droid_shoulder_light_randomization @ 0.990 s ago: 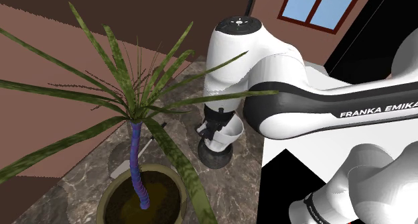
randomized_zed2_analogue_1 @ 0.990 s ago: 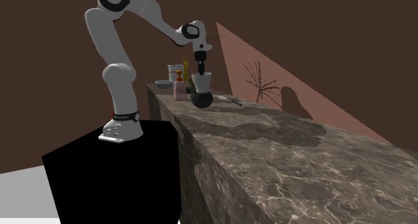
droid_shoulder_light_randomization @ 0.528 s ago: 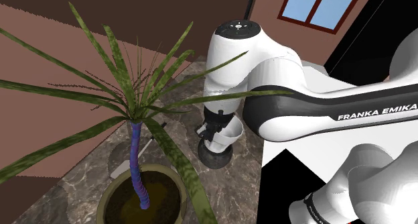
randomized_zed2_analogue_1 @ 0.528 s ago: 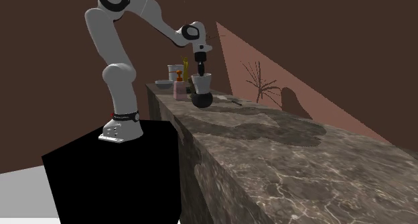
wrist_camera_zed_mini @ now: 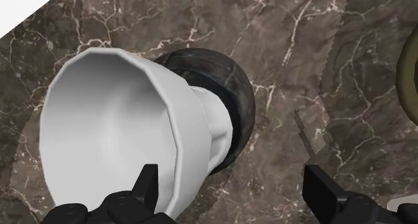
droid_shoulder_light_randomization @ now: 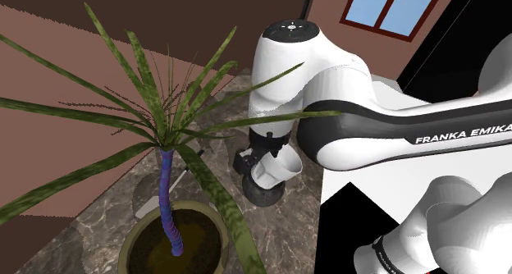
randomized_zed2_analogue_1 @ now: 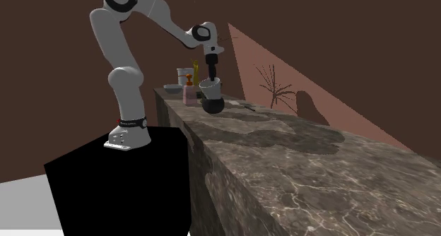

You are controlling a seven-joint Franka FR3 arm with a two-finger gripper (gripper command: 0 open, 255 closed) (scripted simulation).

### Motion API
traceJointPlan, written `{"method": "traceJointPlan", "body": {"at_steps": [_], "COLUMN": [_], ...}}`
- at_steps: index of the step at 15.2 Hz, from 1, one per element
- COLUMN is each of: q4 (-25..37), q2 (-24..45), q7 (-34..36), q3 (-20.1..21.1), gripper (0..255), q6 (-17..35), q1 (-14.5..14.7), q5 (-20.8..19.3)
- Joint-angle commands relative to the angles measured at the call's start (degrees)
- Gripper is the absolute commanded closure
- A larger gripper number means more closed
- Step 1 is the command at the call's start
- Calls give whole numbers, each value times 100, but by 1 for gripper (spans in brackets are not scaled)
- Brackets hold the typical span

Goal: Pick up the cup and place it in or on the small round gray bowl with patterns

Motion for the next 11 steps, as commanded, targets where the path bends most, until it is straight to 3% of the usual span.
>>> {"method": "traceJointPlan", "body": {"at_steps": [1, 3, 11], "q4": [203, 501, 501], "q2": [-109, -161, -161], "q7": [-37, -59, -59], "q3": [-1, 8, 8], "gripper": [0, 0, 0], "q6": [-306, -653, -653], "q1": [27, 45, 45], "q5": [57, 92, 92]}}
